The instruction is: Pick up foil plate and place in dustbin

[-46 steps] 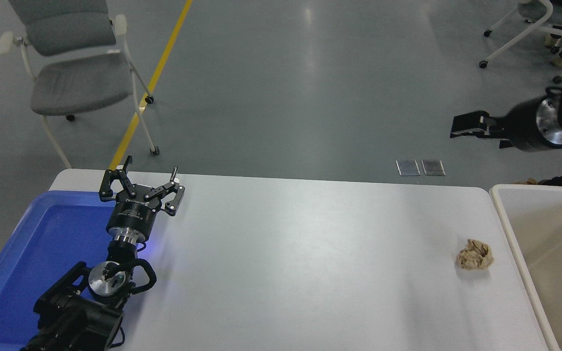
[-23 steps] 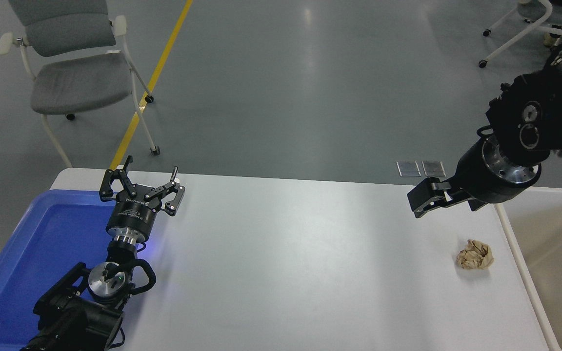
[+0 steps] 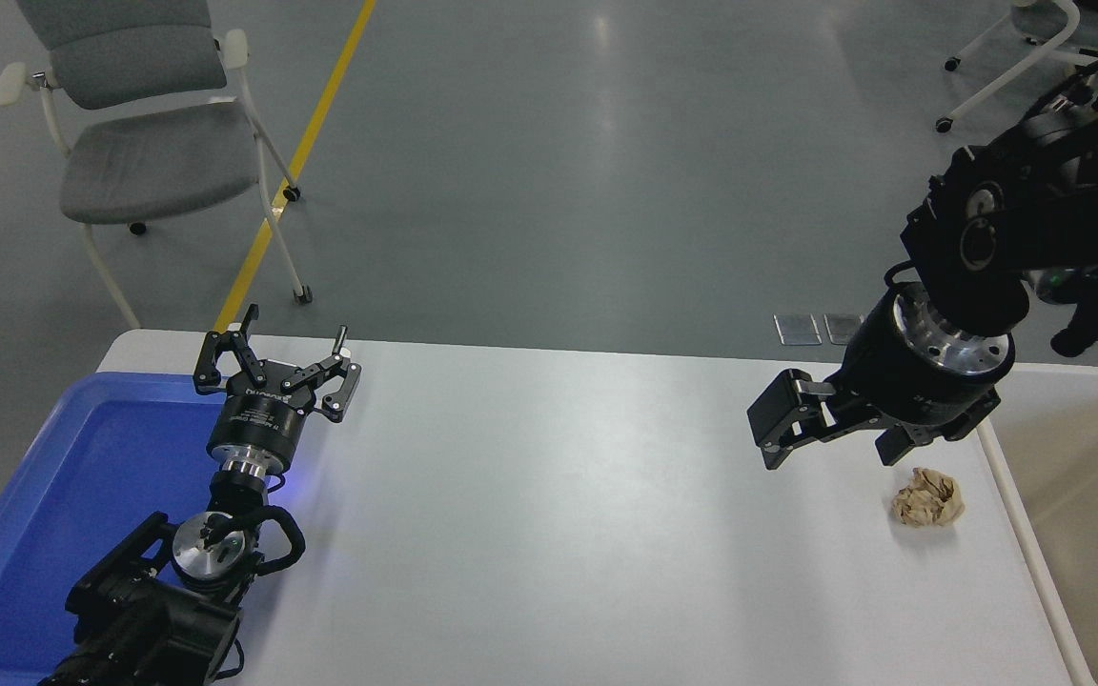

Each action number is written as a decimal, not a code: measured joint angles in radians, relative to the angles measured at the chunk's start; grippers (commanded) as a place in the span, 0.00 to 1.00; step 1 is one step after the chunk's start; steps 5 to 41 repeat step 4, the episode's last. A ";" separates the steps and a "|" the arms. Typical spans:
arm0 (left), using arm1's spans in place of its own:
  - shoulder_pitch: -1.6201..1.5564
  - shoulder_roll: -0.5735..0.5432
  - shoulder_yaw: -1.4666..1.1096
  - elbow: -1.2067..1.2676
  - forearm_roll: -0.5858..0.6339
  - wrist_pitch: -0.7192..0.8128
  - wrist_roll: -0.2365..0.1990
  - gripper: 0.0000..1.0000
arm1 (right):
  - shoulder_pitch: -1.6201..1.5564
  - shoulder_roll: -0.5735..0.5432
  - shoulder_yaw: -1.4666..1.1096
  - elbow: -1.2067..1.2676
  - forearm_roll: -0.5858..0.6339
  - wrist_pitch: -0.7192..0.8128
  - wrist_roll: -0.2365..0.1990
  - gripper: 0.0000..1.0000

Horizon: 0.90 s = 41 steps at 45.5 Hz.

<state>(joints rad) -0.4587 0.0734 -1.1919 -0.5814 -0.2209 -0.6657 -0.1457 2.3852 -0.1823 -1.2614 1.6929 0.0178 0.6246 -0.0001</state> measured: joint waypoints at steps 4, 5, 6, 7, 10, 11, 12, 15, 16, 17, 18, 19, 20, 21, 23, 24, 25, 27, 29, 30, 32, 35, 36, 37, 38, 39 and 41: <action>0.000 0.000 0.000 0.000 0.000 0.000 0.000 0.99 | 0.004 0.004 -0.009 0.000 0.002 -0.003 0.000 1.00; 0.000 0.000 0.000 0.000 0.000 0.000 0.000 0.99 | 0.004 0.004 -0.009 0.000 0.002 -0.003 0.000 1.00; 0.000 0.000 0.000 0.000 0.000 0.000 0.000 0.99 | 0.004 0.004 -0.009 0.000 0.002 -0.003 0.000 1.00; 0.000 0.000 0.000 0.000 0.000 0.000 0.000 0.99 | 0.004 0.004 -0.009 0.000 0.002 -0.003 0.000 1.00; 0.000 0.000 0.000 0.000 0.000 0.000 0.000 0.99 | 0.004 0.004 -0.009 0.000 0.002 -0.003 0.000 1.00; 0.000 0.000 0.000 0.000 0.000 0.000 0.000 0.99 | 0.004 0.004 -0.009 0.000 0.002 -0.003 0.000 1.00; 0.000 0.000 0.000 0.000 0.000 0.000 0.000 0.99 | 0.004 0.004 -0.009 0.000 0.002 -0.003 0.000 1.00; 0.000 0.000 0.000 0.000 0.000 0.000 0.000 0.99 | 0.004 0.004 -0.009 0.000 0.002 -0.003 0.000 1.00; 0.000 0.000 0.000 0.000 0.000 0.000 0.000 0.99 | 0.004 0.004 -0.009 0.000 0.002 -0.003 0.000 1.00; 0.000 0.000 0.000 0.000 0.000 0.000 0.000 0.99 | 0.004 0.004 -0.009 0.000 0.002 -0.003 0.000 1.00; 0.000 0.000 0.000 0.000 0.000 0.000 0.000 0.99 | 0.004 0.004 -0.009 0.000 0.002 -0.003 0.000 1.00; 0.000 0.000 0.000 0.000 0.000 0.000 0.000 0.99 | 0.004 0.004 -0.009 0.000 0.002 -0.003 0.000 1.00; 0.000 0.000 0.000 0.000 0.000 0.000 0.000 0.99 | 0.004 0.004 -0.009 0.000 0.002 -0.003 0.000 1.00; 0.000 0.000 0.000 0.000 0.000 0.000 0.000 0.99 | 0.004 0.004 -0.009 0.000 0.002 -0.003 0.000 1.00; 0.000 0.000 0.000 0.000 0.000 0.000 0.000 0.99 | 0.004 0.004 -0.009 0.000 0.002 -0.003 0.000 1.00; 0.000 0.000 0.000 0.000 0.000 0.000 0.000 0.99 | 0.004 0.004 -0.009 0.000 0.002 -0.003 0.000 1.00; 0.000 0.000 0.000 0.000 0.000 0.000 0.000 0.99 | 0.004 0.004 -0.009 0.000 0.002 -0.003 0.000 1.00; 0.000 0.000 0.000 0.000 0.000 0.000 0.000 0.99 | 0.004 0.004 -0.009 0.000 0.002 -0.003 0.000 1.00; 0.000 0.000 0.000 0.000 0.000 0.000 0.000 0.99 | 0.004 0.004 -0.009 0.000 0.002 -0.003 0.000 1.00; 0.000 0.000 0.000 0.000 0.000 0.000 0.000 0.99 | 0.004 0.004 -0.009 0.000 0.002 -0.003 0.000 1.00; 0.000 0.000 0.000 0.000 0.000 0.000 0.000 0.99 | 0.004 0.004 -0.009 0.000 0.002 -0.003 0.000 1.00; 0.000 0.000 0.000 0.000 0.000 0.000 0.000 0.99 | 0.004 0.004 -0.009 0.000 0.002 -0.003 0.000 1.00; 0.000 0.000 0.000 0.000 0.000 0.000 0.000 0.99 | 0.004 0.004 -0.009 0.000 0.002 -0.003 0.000 1.00; 0.000 0.000 0.000 0.000 0.000 0.000 0.000 0.99 | 0.004 0.004 -0.009 0.000 0.002 -0.003 0.000 1.00; 0.000 0.000 0.000 0.000 0.000 0.000 0.000 0.99 | 0.004 0.004 -0.009 0.000 0.002 -0.003 0.000 1.00; 0.000 0.000 0.000 0.000 0.000 0.000 0.000 0.99 | 0.004 0.004 -0.009 0.000 0.002 -0.003 0.000 1.00; 0.000 0.000 0.000 0.000 0.000 0.000 0.000 0.99 | 0.004 0.004 -0.009 0.000 0.002 -0.003 0.000 1.00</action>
